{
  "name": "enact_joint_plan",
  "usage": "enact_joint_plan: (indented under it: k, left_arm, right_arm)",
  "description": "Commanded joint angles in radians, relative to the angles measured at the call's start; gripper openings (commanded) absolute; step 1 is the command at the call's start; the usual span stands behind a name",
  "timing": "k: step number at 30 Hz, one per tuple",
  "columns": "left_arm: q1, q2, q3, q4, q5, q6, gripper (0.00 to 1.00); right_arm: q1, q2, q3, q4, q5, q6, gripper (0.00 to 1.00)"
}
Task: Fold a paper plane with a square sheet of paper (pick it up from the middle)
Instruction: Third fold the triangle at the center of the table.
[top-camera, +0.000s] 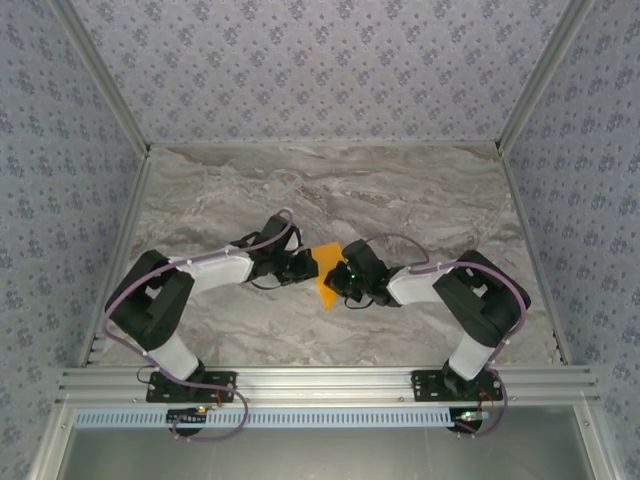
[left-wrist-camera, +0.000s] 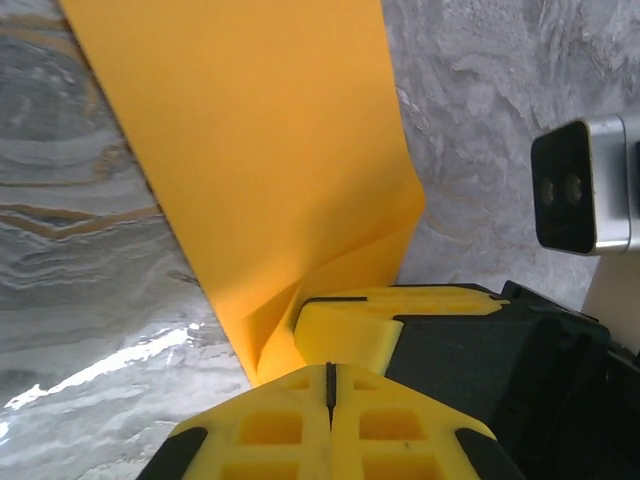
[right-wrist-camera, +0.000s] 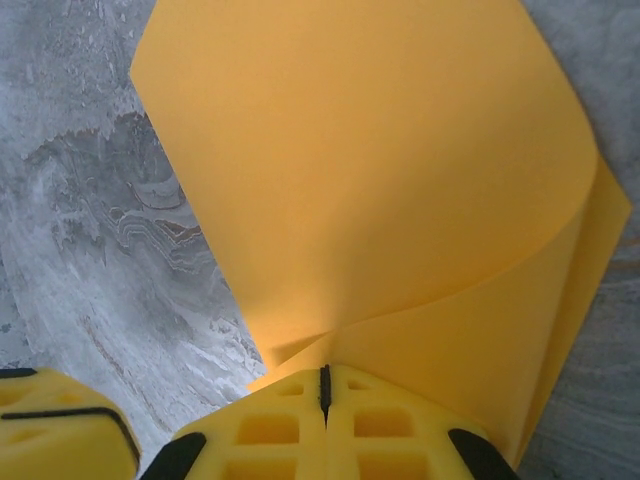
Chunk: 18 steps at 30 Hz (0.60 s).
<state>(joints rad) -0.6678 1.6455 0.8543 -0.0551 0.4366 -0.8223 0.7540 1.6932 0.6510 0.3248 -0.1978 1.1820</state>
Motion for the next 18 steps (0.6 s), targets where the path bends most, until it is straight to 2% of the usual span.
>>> enact_joint_plan:
  k: [1,18]
  left_arm:
    - [-0.012,0.033,0.008,0.032,0.024,-0.011,0.00]
    - [-0.029,0.110,0.056,-0.013,-0.016,0.015,0.00]
  right_arm:
    - [-0.007,0.022,-0.037,-0.113,0.029,-0.014,0.02]
    - [-0.005,0.022,-0.033,-0.126,0.026,-0.024,0.00]
